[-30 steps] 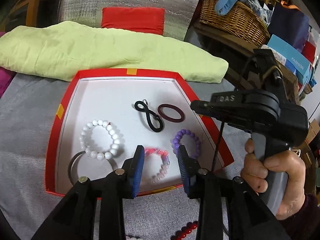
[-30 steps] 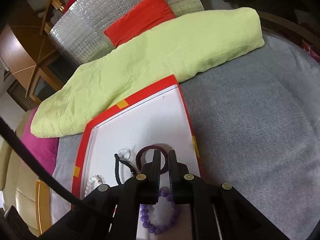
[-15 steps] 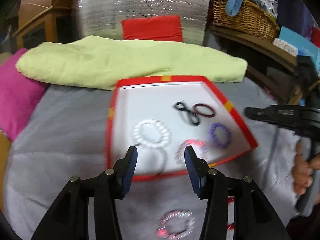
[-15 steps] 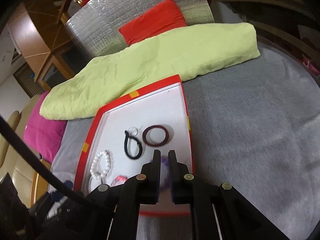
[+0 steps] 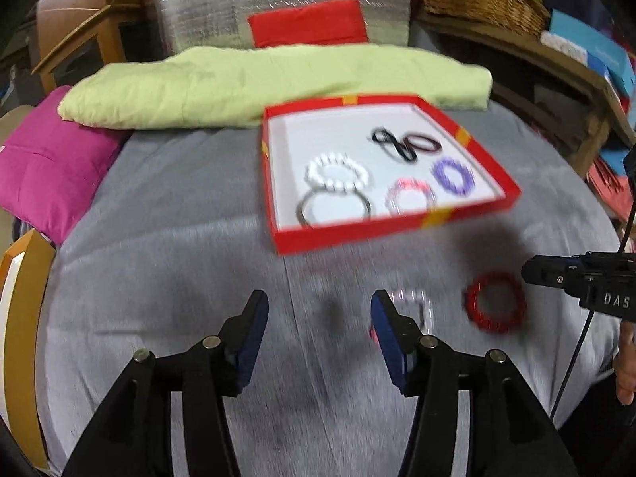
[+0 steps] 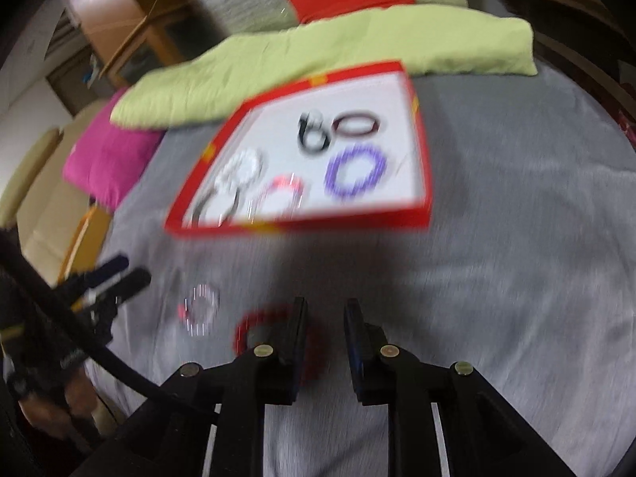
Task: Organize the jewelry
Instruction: 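Move the left tool to the pale pink bead bracelet while the right tool approaches the red bead bracelet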
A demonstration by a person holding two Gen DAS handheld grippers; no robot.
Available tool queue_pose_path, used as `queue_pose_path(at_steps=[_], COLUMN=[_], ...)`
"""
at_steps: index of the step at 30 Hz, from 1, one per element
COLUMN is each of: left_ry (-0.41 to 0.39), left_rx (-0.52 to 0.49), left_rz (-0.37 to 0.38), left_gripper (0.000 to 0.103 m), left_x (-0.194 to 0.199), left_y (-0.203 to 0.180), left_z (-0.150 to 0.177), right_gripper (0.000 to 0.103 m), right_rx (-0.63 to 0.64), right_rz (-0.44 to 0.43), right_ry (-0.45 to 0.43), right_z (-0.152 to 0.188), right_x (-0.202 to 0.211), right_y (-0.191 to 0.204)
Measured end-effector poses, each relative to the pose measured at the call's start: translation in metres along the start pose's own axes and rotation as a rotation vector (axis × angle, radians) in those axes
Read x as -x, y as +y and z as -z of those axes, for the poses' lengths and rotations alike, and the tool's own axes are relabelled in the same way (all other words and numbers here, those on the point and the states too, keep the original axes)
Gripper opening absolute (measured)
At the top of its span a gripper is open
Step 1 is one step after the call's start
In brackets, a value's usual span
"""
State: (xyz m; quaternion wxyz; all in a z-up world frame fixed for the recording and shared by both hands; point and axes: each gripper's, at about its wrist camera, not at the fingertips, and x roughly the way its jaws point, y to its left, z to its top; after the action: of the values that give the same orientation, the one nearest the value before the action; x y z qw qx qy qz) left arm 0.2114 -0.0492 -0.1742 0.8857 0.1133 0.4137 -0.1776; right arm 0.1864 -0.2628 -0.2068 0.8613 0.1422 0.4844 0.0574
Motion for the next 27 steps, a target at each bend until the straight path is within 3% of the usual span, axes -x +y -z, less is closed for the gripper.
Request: queue_pose_path(at_steps=[6,11,14,17,27], left_ry=[0.046,0.056,0.042,0.041,0.081], left_rx=[-0.066,-0.038,-0.057,-0.085,-0.082], left_rz=[0.003,0.017,0.012,0.022,0.066], left_gripper=[0.055,0.055,0.055,0.055,0.054], left_x=[-0.007,-0.011,-0.01,-0.01,-0.026], left_y=[-0.008,-0.006,-0.013,-0.021,-0.026], left_z=[0.014,0.008,0.004,0.003,0.003], right_gripper=[0.021,0.022,0.012,0.01,0.01], right_rx=[0.047,0.091,0.138,0.157,-0.015], right_rz=[0.035,0.075,0.104,0.121,0.126], right_ry=[-0.007,-0.022,-0.027,-0.045,-0.093], right_z=[0.013,0.009,0.01,0.009,-0.005], right_x=[-0.009,-0.014,-0.017,-0.017,-0.003], right_y=[0.002,0.01,0.019,0.023,-0.015])
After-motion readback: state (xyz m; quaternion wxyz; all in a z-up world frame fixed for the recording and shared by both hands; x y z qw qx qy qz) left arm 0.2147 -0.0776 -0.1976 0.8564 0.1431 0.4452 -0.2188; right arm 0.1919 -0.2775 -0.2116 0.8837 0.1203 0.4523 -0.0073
